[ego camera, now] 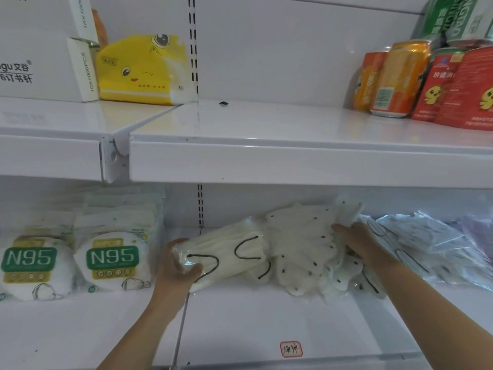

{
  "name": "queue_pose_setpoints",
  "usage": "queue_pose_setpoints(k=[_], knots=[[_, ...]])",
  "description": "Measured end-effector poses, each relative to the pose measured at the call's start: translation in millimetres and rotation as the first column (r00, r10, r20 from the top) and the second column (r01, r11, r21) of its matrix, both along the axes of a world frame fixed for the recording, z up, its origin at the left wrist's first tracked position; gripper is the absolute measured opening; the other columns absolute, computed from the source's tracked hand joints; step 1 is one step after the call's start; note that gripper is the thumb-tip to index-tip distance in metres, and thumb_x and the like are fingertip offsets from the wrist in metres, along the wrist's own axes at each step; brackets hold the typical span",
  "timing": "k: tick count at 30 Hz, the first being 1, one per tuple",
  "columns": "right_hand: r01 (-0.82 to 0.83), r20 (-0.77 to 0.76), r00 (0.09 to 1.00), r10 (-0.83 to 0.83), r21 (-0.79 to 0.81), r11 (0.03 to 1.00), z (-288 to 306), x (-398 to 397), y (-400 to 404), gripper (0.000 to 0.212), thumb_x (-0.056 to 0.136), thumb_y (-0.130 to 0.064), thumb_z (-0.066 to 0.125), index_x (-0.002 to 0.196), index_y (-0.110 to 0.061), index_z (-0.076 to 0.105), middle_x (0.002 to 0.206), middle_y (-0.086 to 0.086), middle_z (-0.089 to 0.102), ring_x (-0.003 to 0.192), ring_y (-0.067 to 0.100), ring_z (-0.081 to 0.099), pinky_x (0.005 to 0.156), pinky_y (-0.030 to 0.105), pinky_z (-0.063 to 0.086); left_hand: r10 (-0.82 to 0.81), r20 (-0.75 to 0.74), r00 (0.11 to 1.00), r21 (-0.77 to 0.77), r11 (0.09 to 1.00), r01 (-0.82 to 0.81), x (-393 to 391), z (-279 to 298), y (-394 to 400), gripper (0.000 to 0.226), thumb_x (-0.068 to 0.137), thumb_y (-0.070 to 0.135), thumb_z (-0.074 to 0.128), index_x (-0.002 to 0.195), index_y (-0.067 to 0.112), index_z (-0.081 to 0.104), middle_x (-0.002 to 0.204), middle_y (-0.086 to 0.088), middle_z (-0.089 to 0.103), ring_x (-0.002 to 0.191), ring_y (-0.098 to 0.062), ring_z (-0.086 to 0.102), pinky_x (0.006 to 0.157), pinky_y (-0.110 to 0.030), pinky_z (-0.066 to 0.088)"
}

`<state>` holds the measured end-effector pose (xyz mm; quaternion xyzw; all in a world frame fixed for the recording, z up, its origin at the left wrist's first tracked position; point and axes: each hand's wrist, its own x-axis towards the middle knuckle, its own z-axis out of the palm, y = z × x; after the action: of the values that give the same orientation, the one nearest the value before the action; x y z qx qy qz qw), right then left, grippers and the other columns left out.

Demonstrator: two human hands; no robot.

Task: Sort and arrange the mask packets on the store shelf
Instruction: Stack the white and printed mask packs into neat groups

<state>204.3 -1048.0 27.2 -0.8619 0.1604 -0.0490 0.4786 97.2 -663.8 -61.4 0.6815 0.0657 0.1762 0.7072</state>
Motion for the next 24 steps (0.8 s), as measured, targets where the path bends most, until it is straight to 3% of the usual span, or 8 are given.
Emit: queue_pose_setpoints(k=[3,5,7,10,14,18,21,24], knots=[[-0.037,-0.028,0.999,0.042,0.156,0.987,-1,-2,-11,0.021,0.093,-0.02,0.07,0.102,-0.001,0.066,0.083,0.017,0.069,0.068,0.03,0.064,0.062,0.036,0.051,0.022,-0.008,1.0,0.001,1.0,-0.022,1,1,-2,0.063,0.079,-0.021,0.067,0.126,0.019,0.052,0.12,-0.016,0.053,0.084,0.0,0.062,0.066,-0.018,0.056],[-0.034,-0.013,0.999,0.037,0.13,0.991,1,-4,-16,0.012,0.096,-0.017,0.067,0.096,-0.006,0.066,0.083,0.016,0.069,0.066,0.03,0.064,0.064,0.041,0.057,0.004,0.0,1.0,-0.02,1.0,-0.004,1,0,-1,0.064,0.075,-0.014,0.072,0.125,0.021,0.053,0.122,-0.017,0.054,0.093,-0.011,0.063,0.07,-0.02,0.058],[-0.05,-0.001,0.999,0.05,0.015,0.999,0,-6,-20,0.011,0.095,-0.017,0.065,0.086,-0.01,0.067,0.083,0.015,0.069,0.072,0.03,0.065,0.075,0.048,0.057,-0.025,0.008,1.0,-0.045,0.999,0.025,0,-1,1,0.066,0.069,-0.006,0.074,0.124,0.024,0.054,0.124,-0.015,0.056,0.101,-0.017,0.065,0.076,-0.029,0.06],[-0.129,-0.07,0.991,0.116,-0.237,0.963,-5,-8,-23,0.018,0.093,-0.019,0.062,0.076,-0.015,0.066,0.083,0.011,0.068,0.079,0.027,0.062,0.076,0.039,0.047,-0.003,-0.008,1.0,-0.035,0.999,0.003,0,-1,1,0.064,0.078,-0.02,0.069,0.126,0.019,0.052,0.123,-0.011,0.056,0.096,-0.003,0.065,0.07,-0.02,0.058],[-0.134,-0.141,0.988,0.063,-0.577,0.805,-6,-12,-27,0.038,0.093,-0.041,0.043,0.08,-0.011,0.061,0.085,0.013,0.066,0.078,0.029,0.059,0.07,0.036,0.044,0.015,-0.012,1.0,-0.007,1.0,-0.015,-3,3,0,0.065,0.078,-0.023,0.066,0.121,0.023,0.054,0.118,-0.005,0.058,0.091,0.002,0.066,0.076,-0.033,0.059],[0.074,0.133,0.99,0.042,-0.76,0.646,21,-36,-3,0.04,0.097,-0.034,0.05,0.066,-0.011,0.059,0.065,0.007,0.057,0.065,0.03,0.058,0.061,0.032,0.048,0.062,-0.006,0.998,0.035,0.997,-0.062,-5,12,-5,0.064,0.076,-0.022,0.065,0.111,0.031,0.055,0.111,0.002,0.058,0.089,0.005,0.062,0.076,-0.032,0.055],[-0.079,0.277,0.869,0.411,-0.741,0.667,30,-59,51,0.014,0.089,-0.038,0.069,0.087,-0.024,0.067,0.082,-0.009,0.063,0.08,0.02,0.065,0.074,0.032,0.051,0.042,0.021,0.999,0.131,0.99,-0.045,-6,19,-8,0.066,0.074,-0.019,0.065,0.111,0.035,0.056,0.112,0.007,0.061,0.103,0.0,0.059,0.08,-0.016,0.049],[-0.49,0.043,0.674,0.737,-0.721,0.49,32,-73,108,0.075,0.077,-0.059,0.075,0.142,-0.036,0.044,0.129,-0.025,0.041,0.122,-0.002,0.039,0.108,0.026,0.034,-0.075,0.071,0.995,0.255,0.966,0.054,-9,30,-8,0.068,0.075,-0.016,0.067,0.113,0.04,0.057,0.112,0.01,0.065,0.107,-0.003,0.061,0.082,-0.012,0.05]])
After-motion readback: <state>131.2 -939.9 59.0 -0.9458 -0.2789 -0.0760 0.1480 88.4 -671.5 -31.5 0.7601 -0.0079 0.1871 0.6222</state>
